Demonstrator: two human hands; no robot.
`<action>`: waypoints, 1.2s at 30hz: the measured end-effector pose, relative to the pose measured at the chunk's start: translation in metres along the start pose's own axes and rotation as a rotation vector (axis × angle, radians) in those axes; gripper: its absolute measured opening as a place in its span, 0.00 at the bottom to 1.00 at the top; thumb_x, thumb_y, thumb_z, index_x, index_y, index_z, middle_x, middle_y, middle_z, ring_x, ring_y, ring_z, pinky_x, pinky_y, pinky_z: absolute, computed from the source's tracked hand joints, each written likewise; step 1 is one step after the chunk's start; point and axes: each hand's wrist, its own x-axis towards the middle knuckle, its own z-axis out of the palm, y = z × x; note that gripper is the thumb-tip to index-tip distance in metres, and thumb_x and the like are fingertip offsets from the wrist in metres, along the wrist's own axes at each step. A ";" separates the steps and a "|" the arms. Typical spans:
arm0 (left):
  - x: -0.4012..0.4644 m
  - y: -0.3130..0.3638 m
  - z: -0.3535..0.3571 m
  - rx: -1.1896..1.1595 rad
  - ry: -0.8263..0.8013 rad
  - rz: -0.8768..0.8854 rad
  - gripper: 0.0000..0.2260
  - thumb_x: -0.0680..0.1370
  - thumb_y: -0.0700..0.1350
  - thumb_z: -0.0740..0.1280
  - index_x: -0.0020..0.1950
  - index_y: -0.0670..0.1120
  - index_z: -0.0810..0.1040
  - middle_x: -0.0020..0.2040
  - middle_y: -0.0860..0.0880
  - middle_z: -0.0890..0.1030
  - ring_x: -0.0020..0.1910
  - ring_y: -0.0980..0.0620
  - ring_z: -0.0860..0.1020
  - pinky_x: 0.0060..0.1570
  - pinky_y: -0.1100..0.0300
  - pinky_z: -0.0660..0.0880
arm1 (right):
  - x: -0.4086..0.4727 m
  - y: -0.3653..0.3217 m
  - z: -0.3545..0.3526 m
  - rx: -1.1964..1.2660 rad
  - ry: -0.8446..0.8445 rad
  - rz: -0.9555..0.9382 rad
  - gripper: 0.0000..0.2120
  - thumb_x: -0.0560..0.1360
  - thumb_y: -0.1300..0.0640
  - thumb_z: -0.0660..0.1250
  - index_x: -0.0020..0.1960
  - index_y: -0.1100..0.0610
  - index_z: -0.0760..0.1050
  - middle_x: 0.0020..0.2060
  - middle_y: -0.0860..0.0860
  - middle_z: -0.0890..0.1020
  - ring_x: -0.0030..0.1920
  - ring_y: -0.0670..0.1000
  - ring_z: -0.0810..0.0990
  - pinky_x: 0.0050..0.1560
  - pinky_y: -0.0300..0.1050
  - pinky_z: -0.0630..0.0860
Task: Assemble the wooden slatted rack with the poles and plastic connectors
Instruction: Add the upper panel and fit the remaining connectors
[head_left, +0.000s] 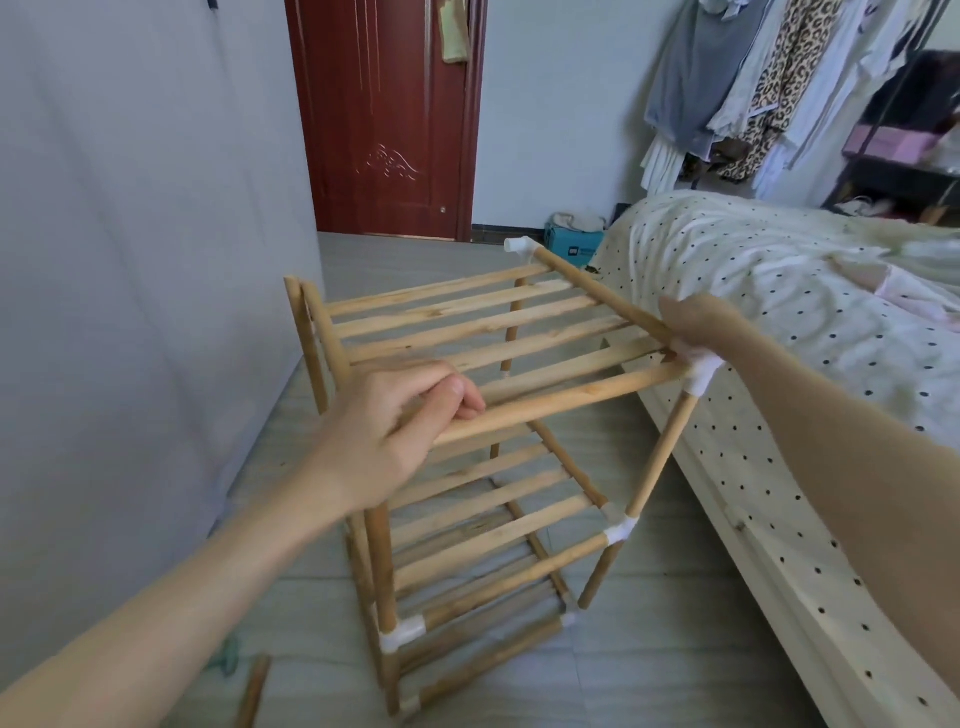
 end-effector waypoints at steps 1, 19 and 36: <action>0.000 0.003 0.006 0.010 0.023 0.013 0.14 0.78 0.53 0.54 0.43 0.55 0.79 0.40 0.56 0.82 0.44 0.58 0.80 0.43 0.62 0.75 | 0.001 -0.002 0.006 -0.089 0.019 0.008 0.19 0.81 0.50 0.50 0.54 0.63 0.73 0.38 0.55 0.74 0.40 0.55 0.74 0.43 0.48 0.71; 0.003 0.007 0.056 0.268 0.164 0.437 0.10 0.76 0.39 0.61 0.42 0.43 0.82 0.36 0.51 0.82 0.35 0.53 0.80 0.30 0.56 0.75 | 0.011 0.007 0.009 -0.473 0.088 0.059 0.23 0.80 0.44 0.52 0.43 0.63 0.70 0.35 0.56 0.73 0.32 0.53 0.73 0.27 0.44 0.65; -0.001 0.019 0.069 0.347 0.369 0.346 0.14 0.79 0.40 0.57 0.42 0.42 0.81 0.27 0.53 0.74 0.22 0.55 0.70 0.23 0.64 0.63 | 0.012 0.028 0.008 -0.443 0.177 0.071 0.25 0.77 0.39 0.57 0.37 0.61 0.67 0.32 0.54 0.72 0.32 0.52 0.72 0.28 0.43 0.68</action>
